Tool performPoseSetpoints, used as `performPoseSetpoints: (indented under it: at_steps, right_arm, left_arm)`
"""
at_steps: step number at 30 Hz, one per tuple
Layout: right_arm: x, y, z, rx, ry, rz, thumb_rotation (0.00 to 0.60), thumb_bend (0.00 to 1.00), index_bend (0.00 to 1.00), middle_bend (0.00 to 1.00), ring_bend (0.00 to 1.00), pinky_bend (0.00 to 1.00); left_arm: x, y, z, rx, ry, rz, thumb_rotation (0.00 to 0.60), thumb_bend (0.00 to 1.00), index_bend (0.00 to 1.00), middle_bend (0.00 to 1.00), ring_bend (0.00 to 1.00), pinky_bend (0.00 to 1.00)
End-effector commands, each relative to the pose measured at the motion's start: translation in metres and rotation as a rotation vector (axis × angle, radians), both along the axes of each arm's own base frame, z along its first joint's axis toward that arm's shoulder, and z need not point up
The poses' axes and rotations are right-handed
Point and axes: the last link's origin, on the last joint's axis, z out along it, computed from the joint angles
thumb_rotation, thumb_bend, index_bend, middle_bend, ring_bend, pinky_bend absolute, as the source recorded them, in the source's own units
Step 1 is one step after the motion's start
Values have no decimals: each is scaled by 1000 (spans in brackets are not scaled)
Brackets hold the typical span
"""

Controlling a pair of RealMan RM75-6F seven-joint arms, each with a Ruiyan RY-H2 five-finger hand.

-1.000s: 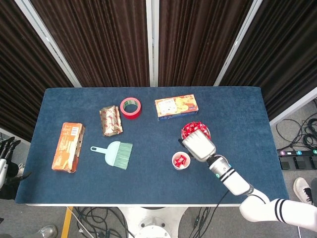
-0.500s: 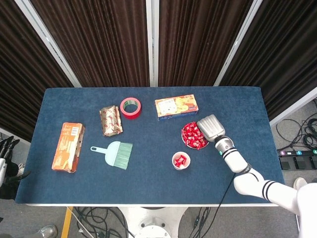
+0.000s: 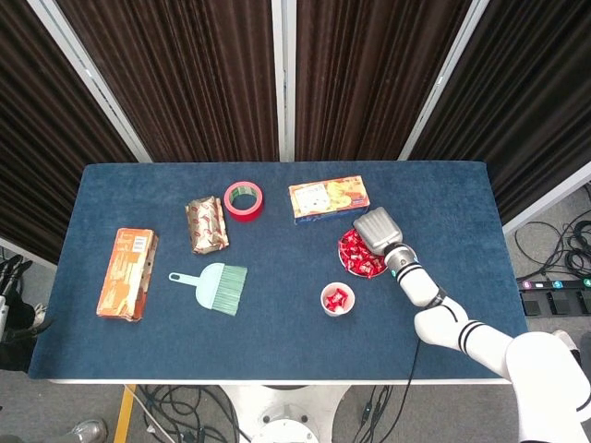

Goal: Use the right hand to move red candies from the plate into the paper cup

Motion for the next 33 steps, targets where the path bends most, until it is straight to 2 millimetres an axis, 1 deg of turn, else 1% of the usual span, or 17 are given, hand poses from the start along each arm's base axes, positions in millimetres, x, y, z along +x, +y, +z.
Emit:
performPoseSetpoints:
  at_steps: [1, 10, 14, 22, 33]
  right_arm:
    - [-1, -2, -5, 10, 5, -13, 600, 146, 492, 1000, 1000, 913]
    - [-6, -3, -6, 15, 19, -30, 600, 146, 484, 1000, 1000, 913]
    - [-7, -6, -9, 18, 22, -45, 600, 147, 483, 1000, 1000, 913]
    - [-10, -6, -15, 33, 30, -60, 600, 147, 477, 1000, 1000, 913]
    - [-8, -5, -13, 26, 13, -55, 600, 169, 630, 1000, 1000, 913]
  left_arm:
    - [-2, 0, 0, 0, -4, 5, 554, 91, 144, 137, 54, 191]
    - [-4, 2, 0, -3, -7, 0, 545, 92, 144, 137, 54, 191]
    - [-5, 1, 0, -1, -6, 3, 477, 92, 144, 137, 54, 191]
    - [-4, 2, 2, -1, -3, -1, 468, 91, 144, 136, 54, 191]
    - [-4, 1, 2, -2, -7, -1, 466, 91, 144, 136, 54, 191]
